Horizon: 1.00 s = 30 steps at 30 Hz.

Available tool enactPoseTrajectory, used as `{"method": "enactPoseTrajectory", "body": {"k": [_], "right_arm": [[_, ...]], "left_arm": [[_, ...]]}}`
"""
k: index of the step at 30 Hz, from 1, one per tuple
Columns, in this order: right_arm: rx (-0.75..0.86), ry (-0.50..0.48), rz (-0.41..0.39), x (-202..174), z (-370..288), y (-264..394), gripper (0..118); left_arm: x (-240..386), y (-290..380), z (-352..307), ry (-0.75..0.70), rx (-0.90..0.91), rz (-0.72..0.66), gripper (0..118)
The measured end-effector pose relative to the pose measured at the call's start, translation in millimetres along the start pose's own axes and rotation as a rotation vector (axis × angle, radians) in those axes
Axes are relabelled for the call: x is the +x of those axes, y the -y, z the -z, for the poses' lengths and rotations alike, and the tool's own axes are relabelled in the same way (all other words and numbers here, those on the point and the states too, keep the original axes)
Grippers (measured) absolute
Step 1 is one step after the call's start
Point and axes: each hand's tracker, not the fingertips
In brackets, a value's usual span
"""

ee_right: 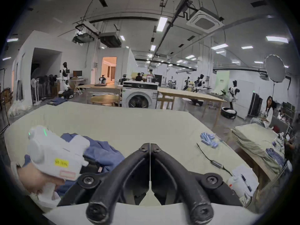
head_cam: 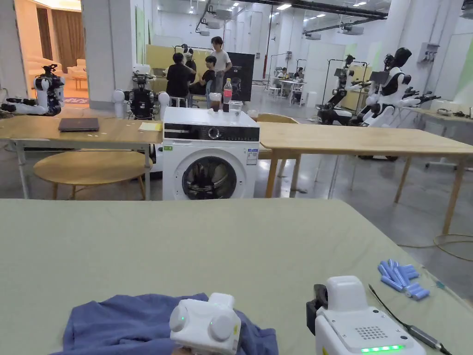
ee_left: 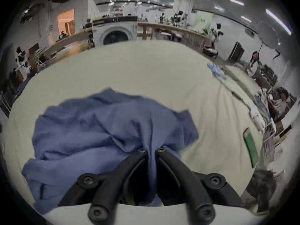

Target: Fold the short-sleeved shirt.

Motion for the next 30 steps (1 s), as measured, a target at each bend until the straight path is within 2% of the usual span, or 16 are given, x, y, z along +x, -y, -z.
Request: {"method": "enactPoseTrajectory", "body": {"k": [2,3,4,5,6,8,13,16,20,21,22,23,24,25,26,30], "right_arm": [[-0.008,0.000,0.007,3.1,2.1,2.7,0],[-0.011,-0.005,0.010,4.3,4.2,4.0,0],[-0.013,-0.009,0.012,3.5,5.0,4.6,0],[-0.014,-0.016,0.015,2.4,5.3,4.9,0],[-0.017,-0.023,0.017,0.7,5.7,4.9,0],[-0.024,-0.043,0.025,-5.4,5.3,3.5,0],[-0.001,-0.110,0.029,-26.8,-7.9,2.5,0],[0.006,-0.167,0.050,-40.3,-16.0,4.7,0],[0.028,-0.204,0.022,-64.3,-26.0,7.0,0],[0.039,-0.202,0.018,-68.7,-28.6,8.0,0],[0.042,-0.209,0.017,-72.0,-30.7,7.9,0],[0.044,-0.217,0.019,-74.8,-32.1,8.2,0],[0.045,-0.222,0.018,-77.1,-33.0,8.3,0],[0.047,-0.226,0.011,-79.7,-33.9,8.3,0],[0.050,-0.231,0.001,-81.8,-34.4,8.4,0],[0.047,-0.239,-0.027,-83.9,-28.6,10.3,0]], "left_arm": [[-0.3,6.0,5.1,-0.017,0.003,0.003,1],[-2.1,7.4,1.8,-0.017,0.027,0.000,18],[-3.5,9.1,-3.9,-0.012,0.065,-0.007,50],[-2.8,6.9,-15.5,0.009,0.099,-0.002,90],[-4.0,7.9,-27.3,0.025,0.128,0.018,112],[-9.7,13.9,-67.7,-0.012,0.225,0.058,112],[-61.6,47.8,-188.4,-0.099,0.479,0.040,112],[-105.2,90.3,-249.3,-0.213,0.580,0.006,112],[-168.0,143.3,-295.2,-0.366,0.581,-0.104,112],[-180.3,149.8,-297.7,-0.368,0.561,-0.132,107],[-191.2,159.3,-303.2,-0.389,0.548,-0.161,88],[-199.6,164.1,-308.2,-0.429,0.572,-0.174,47],[-207.4,166.7,-308.4,-0.486,0.537,-0.175,0],[-216.1,167.6,-307.7,-0.518,0.510,-0.181,0],[-226.9,166.2,-310.1,-0.485,0.521,-0.178,0],[-276.6,149.3,-294.5,-0.458,0.318,-0.274,0]]}}
